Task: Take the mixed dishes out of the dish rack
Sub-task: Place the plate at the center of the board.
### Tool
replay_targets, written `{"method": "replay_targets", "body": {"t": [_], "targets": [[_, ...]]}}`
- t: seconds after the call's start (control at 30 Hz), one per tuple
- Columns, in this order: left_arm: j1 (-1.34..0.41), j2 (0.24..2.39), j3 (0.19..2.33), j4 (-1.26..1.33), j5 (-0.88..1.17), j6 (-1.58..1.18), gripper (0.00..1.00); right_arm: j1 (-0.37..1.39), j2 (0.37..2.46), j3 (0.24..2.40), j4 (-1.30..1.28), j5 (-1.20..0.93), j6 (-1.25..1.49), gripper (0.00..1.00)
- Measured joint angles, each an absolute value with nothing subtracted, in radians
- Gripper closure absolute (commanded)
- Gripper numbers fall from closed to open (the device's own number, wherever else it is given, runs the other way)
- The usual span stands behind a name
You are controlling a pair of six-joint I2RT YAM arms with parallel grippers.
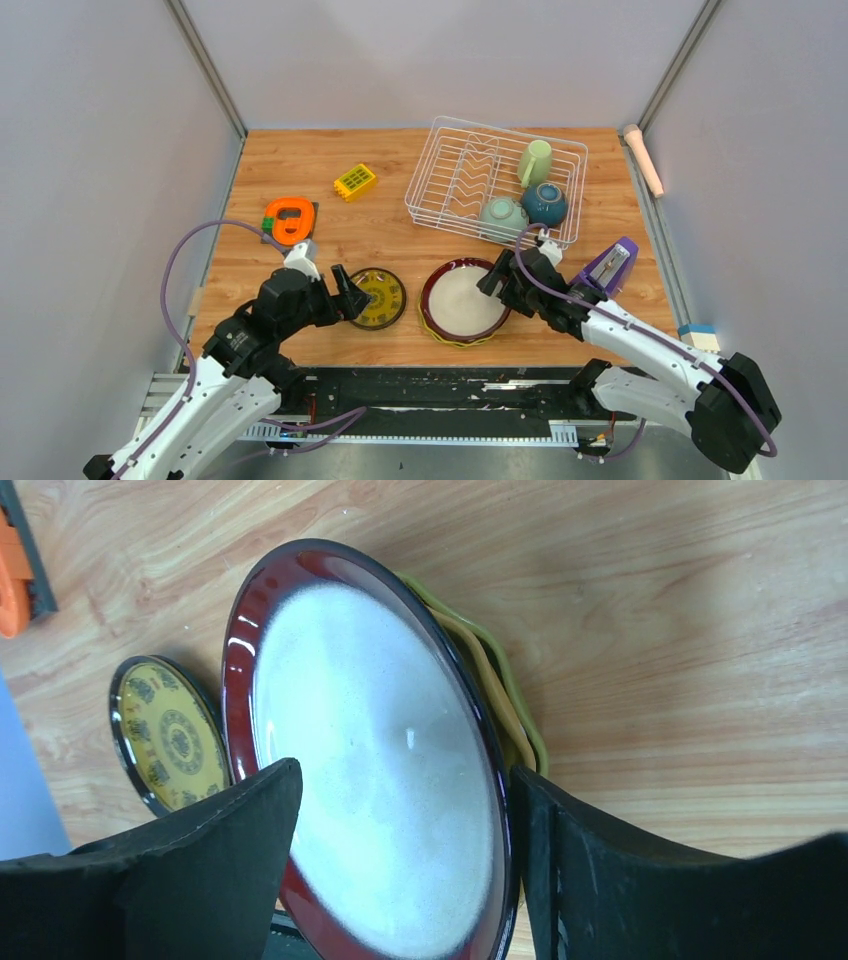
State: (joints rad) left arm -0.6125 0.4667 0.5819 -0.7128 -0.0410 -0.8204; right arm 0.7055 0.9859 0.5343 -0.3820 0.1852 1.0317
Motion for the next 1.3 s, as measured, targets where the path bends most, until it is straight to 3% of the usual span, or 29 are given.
{"method": "replay_targets", "body": {"t": [0.1,0.27,0.57,0.9,1.07,1.3], "targets": [[-0.612,0.477,0.582,-0.713,-0.041,-0.82,0.0,0.733,1.014,0.582,-0.443,0.239,1.014,0.17],[-0.612,0.489,0.582,-0.712,-0.042,-0.82,0.0,0.751,1.021,0.623,-0.522,0.299,0.993,0.0],[-0.612,0.505,0.582,-0.704,-0.043,-0.815,0.0,0.752,0.968,0.644,-0.586,0.35,0.919,0.0],[-0.612,0.528,0.582,-0.689,-0.047,-0.805,0.0,0.751,0.939,0.815,-0.55,0.476,0.725,0.0],[-0.612,0.545,0.582,-0.686,-0.054,-0.802,0.0,0.682,1.028,0.923,-0.514,0.548,0.665,0.0],[-0.612,0.563,0.582,-0.669,-0.055,-0.798,0.0,0.473,1.231,1.054,-0.491,0.43,0.689,0.0]]}}
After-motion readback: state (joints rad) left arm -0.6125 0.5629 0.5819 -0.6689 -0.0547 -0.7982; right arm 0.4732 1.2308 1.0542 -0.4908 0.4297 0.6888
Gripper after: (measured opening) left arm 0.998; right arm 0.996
